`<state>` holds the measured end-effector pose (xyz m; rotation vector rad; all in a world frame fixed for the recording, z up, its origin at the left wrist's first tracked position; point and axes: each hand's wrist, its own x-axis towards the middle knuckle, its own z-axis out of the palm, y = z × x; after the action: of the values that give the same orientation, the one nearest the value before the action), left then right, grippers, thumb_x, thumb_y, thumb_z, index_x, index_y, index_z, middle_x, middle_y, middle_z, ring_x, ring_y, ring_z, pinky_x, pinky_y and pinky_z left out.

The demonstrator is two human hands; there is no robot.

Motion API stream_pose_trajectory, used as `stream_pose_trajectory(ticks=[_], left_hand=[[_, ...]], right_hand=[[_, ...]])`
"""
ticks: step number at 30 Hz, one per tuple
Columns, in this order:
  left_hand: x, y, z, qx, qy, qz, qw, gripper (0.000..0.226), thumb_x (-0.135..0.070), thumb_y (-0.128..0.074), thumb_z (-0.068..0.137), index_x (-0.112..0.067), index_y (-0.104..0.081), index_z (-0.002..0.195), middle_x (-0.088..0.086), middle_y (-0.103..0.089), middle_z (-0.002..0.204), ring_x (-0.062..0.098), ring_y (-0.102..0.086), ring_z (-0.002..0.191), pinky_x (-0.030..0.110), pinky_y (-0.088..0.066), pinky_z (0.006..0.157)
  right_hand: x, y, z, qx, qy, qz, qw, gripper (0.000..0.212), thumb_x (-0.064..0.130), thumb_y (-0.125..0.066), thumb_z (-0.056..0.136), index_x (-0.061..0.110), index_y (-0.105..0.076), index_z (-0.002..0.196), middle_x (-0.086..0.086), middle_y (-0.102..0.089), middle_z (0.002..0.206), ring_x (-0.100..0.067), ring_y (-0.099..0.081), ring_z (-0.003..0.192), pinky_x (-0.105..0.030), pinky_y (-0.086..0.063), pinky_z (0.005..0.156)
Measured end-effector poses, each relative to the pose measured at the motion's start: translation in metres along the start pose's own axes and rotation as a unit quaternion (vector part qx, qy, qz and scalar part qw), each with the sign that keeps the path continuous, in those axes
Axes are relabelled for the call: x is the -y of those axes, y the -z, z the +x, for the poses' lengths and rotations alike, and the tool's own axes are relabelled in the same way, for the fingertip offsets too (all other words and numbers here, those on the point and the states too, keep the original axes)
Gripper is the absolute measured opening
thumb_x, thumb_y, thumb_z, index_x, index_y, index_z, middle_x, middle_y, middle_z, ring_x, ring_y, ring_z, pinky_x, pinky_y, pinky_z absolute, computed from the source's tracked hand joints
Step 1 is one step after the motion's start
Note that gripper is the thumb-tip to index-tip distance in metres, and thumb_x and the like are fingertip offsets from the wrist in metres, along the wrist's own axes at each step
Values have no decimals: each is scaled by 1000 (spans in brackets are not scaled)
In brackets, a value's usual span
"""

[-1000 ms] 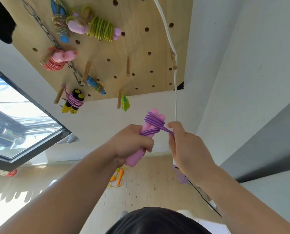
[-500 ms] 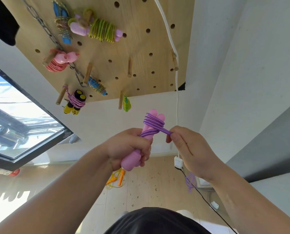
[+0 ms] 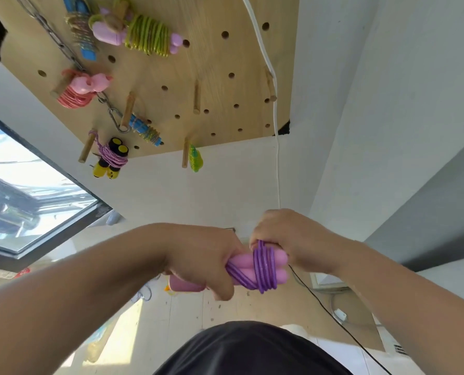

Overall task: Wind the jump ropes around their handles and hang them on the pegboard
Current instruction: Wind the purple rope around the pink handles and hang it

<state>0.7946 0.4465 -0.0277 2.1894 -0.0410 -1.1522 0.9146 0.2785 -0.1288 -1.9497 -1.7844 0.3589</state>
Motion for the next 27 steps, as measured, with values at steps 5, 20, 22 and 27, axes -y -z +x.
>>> stream_pose_trajectory(ticks=[5,20,22,27], left_hand=[[7,-16,31,-72,152,267,949,14,-22,-64,78,-11,-64,87,1,-56,68,20,-51,60,30,-43,57],[46,23,51,-313,210,184,907,12,-26,-61,69,-19,-52,67,0,-57,65,18,-56,58,25,-36,50],[43,25,52,-340,199,148,907,15,-28,-64,71,-18,-53,68,2,-61,67,20,-59,60,26,-36,51],[35,19,48,-394,145,-24,907,17,-17,-70,71,-8,-56,70,5,-55,65,22,-50,60,29,-39,58]], right_hand=[[-6,13,28,99,-26,-135,986,21,32,-45,102,23,-53,84,8,-59,83,-15,-44,84,-36,-41,77],[30,-7,26,-210,-99,-143,962,33,32,-42,100,16,-68,86,2,-54,74,-20,-53,59,-27,-31,52],[33,-11,21,-266,-108,-110,951,28,27,-48,99,15,-71,90,2,-55,75,-18,-52,63,-28,-36,52],[37,-16,6,-303,-171,-35,937,5,15,-70,89,16,-66,89,11,-50,76,-8,-45,64,-12,-32,56]])
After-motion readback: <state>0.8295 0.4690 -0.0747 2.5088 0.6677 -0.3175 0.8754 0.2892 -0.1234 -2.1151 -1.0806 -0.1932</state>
